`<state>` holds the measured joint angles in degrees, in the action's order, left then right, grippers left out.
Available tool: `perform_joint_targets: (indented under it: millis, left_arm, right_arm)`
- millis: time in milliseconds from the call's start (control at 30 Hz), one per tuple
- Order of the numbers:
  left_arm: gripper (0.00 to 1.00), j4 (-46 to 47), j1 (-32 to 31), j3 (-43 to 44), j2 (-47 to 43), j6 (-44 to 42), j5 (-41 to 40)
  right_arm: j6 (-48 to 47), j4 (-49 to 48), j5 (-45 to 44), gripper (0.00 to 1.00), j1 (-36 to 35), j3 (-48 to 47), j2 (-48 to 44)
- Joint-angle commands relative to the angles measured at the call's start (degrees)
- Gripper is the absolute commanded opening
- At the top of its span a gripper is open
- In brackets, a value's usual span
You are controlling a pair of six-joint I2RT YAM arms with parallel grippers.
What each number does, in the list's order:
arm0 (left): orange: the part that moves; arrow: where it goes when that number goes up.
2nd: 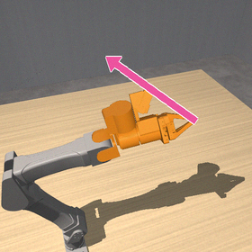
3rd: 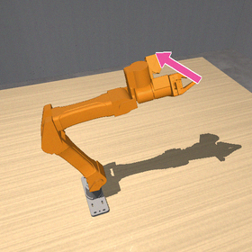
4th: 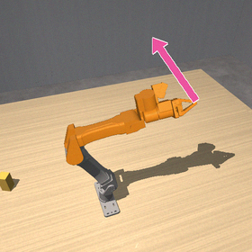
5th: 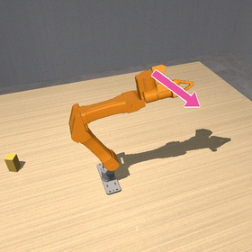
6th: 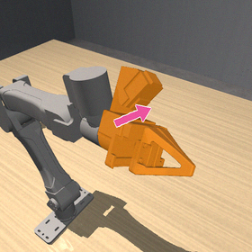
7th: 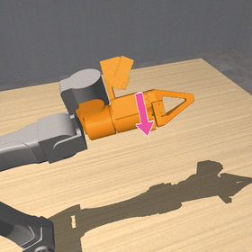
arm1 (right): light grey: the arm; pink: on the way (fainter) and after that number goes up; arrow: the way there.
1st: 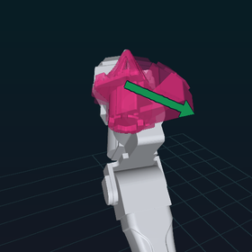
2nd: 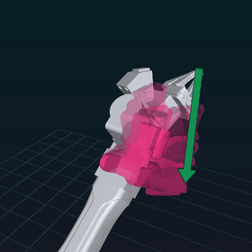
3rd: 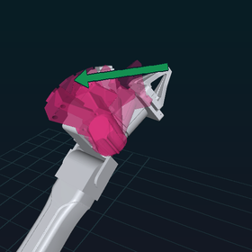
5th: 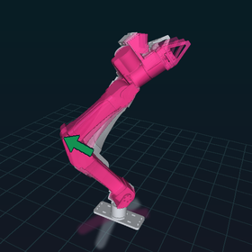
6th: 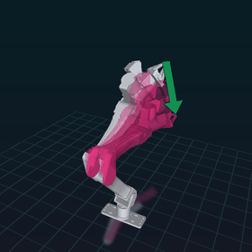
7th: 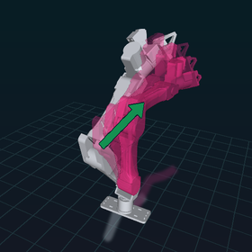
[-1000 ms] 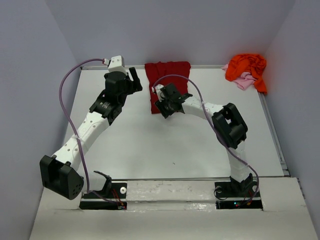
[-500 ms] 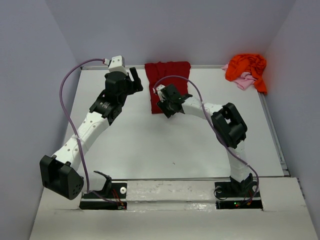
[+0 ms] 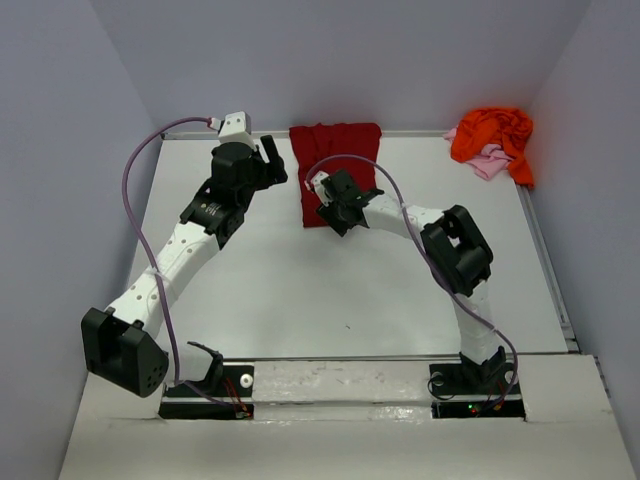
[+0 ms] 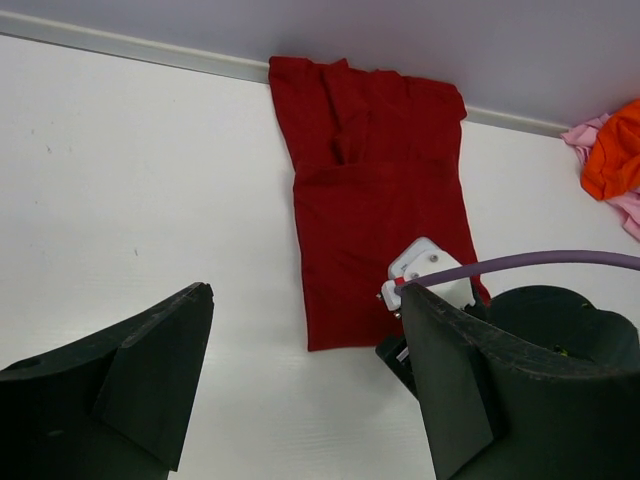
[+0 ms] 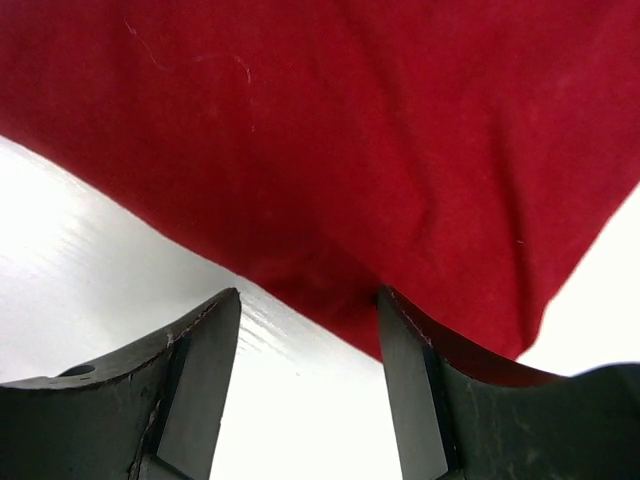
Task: Fold and stack the t-shirts
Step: Fold the tshirt
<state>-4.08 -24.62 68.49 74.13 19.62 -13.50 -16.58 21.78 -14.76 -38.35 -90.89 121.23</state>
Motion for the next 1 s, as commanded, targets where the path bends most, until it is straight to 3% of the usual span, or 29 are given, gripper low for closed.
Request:
perform_joint_targets:
  millis: [0,133,233,333,400,467,633,967]
  left_arm:
    - [0.85,2.1,0.5,0.2,-0.6,0.2,0.7]
    - [0.85,2.1,0.5,0.2,-0.6,0.2,0.8]
    - [0.85,2.2,0.5,0.2,-0.7,0.2,0.8]
    - [0.86,2.2,0.5,0.2,-0.7,0.2,0.7]
    - [0.86,2.1,0.5,0.2,-0.7,0.2,0.7]
    - [0.86,2.1,0.5,0.2,-0.7,0.1,0.7]
    - [0.85,2.1,0.5,0.2,-0.9,0.0,0.6]
    - [0.85,2.0,0.5,0.3,-1.3,-0.2,0.4]
  right_arm:
    - [-1.9,-1.6,0.1,0.63,-0.5,-2.5,3.7]
    - [-2.8,-1.9,0.7,0.62,-0.5,-4.0,5.9]
    - [-3.0,-1.9,1.8,0.56,-0.5,-4.8,6.7]
    - [-2.8,-1.8,2.7,0.39,-0.5,-5.1,7.3]
    - [-2.4,-1.8,4.5,0.14,-0.5,-4.5,7.0]
    - [-1.4,-1.4,5.5,0.0,-0.5,-3.2,6.0]
    - [3.6,1.2,9.6,0.0,-1.1,0.6,2.3]
    - [16.0,3.7,10.1,0.0,-11.3,12.0,-6.5]
